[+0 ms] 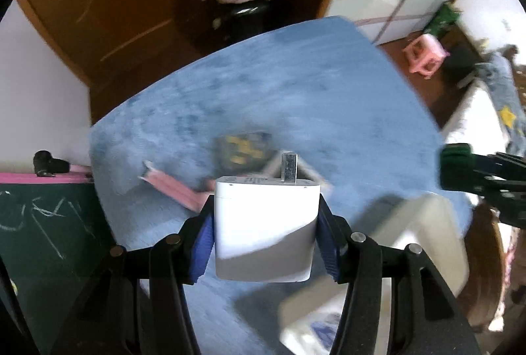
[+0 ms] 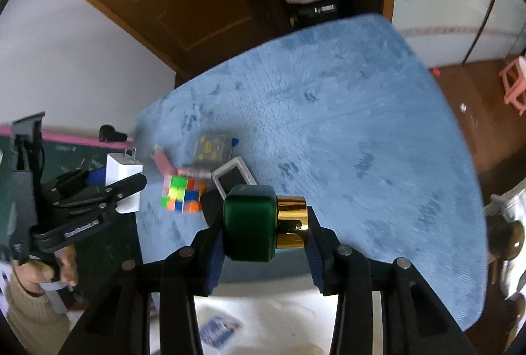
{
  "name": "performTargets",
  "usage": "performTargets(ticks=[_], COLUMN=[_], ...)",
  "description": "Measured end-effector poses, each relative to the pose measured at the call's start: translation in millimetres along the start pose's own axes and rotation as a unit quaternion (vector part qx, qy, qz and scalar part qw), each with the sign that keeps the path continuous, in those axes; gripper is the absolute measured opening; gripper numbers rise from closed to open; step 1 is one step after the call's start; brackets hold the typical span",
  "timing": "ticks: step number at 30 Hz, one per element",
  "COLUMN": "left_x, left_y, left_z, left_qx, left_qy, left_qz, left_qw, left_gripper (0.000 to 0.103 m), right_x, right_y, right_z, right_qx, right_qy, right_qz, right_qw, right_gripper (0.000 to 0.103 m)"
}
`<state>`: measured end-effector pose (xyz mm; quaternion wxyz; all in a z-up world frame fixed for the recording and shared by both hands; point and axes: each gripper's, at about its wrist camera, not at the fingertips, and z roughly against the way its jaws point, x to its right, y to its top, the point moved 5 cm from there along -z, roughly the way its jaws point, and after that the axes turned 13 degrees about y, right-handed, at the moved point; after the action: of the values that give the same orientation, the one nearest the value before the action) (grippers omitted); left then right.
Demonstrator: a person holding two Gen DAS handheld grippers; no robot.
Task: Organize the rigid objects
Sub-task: 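Lower the white box into the tray with the left tool while the right tool lowers the green bottle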
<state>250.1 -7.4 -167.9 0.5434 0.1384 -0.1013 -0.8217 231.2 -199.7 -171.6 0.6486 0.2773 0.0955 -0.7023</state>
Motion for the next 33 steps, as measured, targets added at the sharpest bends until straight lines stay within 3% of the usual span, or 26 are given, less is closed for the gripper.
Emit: performTargets(ticks=[6,11,16,23,29,33], left_x=[51.5,97.2,132.8,164.3,176.2,184.3], left_y=[-42.4,-96.6,-147.5,-202.5,-227.3,-234.9], left_z=[61.1,79.3,51.0,0.1,-33.2,-45.7], left_qx=[0.036,0.040,0.012,-0.040,-0.088,-0.098], left_qy=[-0.045,-0.044,-0.019,0.030,0.048,0.061], left_qz=[0.014,0.045,0.064,0.065,0.072,0.063], left_qw=[0.9982,0.9972,0.9977,0.9966,0.9923,0.9913], left_gripper=[0.059,0.059,0.059,0.059,0.059,0.059], right_x=[-4.9,4.4,35.5,70.1,83.4,95.7], right_y=[-56.8,-107.8,-160.0,-206.8,-231.5,-237.7], right_z=[42.1,54.1,48.9,23.9,-4.1,-26.8], right_qx=[0.009,-0.011,-0.045,-0.088,-0.123,-0.145], right_qy=[-0.026,-0.052,-0.078,-0.101,-0.113,-0.124], right_qz=[0.065,0.122,0.156,0.181,0.206,0.207], right_qw=[0.998,0.991,0.984,0.974,0.964,0.959], right_gripper=[0.043,0.043,0.043,0.043,0.043,0.043])
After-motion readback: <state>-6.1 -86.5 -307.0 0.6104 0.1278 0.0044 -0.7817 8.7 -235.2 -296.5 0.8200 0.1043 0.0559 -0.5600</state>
